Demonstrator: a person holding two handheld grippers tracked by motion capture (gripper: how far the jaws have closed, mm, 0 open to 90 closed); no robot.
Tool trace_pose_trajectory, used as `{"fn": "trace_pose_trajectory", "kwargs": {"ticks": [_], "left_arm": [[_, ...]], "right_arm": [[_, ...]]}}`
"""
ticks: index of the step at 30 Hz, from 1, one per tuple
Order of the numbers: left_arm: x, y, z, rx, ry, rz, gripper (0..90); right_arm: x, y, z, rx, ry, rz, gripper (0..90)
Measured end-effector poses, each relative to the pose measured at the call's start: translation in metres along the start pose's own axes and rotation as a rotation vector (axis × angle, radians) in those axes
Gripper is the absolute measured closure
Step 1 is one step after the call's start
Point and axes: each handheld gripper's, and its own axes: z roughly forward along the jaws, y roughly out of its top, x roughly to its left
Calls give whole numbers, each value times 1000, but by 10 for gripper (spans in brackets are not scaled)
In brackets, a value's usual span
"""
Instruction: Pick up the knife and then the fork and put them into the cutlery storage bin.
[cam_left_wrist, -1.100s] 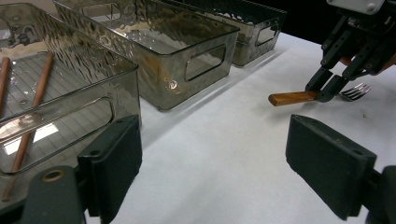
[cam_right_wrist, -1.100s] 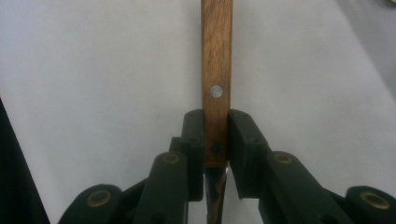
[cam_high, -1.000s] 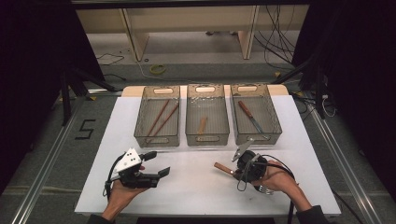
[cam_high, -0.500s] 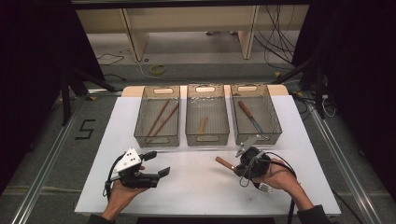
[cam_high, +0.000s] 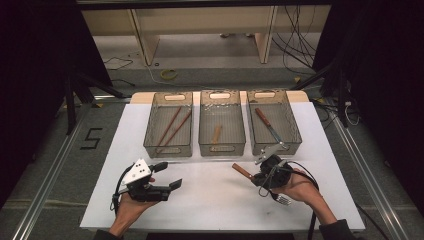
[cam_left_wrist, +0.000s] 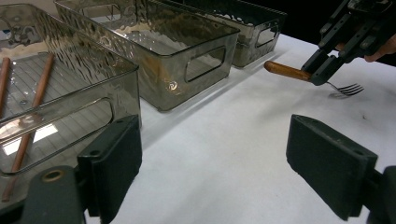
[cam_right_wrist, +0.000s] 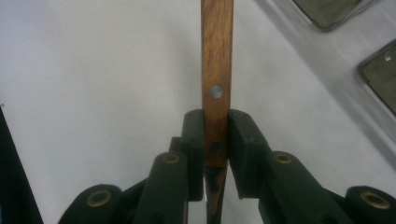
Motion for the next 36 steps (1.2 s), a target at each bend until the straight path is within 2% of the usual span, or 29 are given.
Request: {"fn": "trace_pose_trajectory", "kwargs": {"ticks": [9,10,16,19,29,36], "left_arm": [[0,0,0,-2,1,-2,177],[0,0,0,-2,1,-1,177],[0,0,0,-3,1,-2,177],[0,0,0,-3,1,-2,177],[0,0,0,-4,2,-3,177],[0,0,0,-4,3,-3,177]], "right_arm": [[-5,-1,-4,-31,1,18,776],[-5,-1,-5,-30,2,37,776],[-9,-2,-8,-53,-6,31,776],[-10,-2,-11,-66,-6,51,776],[-16,-4,-17,-108,-19,61,776],[-19,-5,-21,-128,-25,84,777]]}}
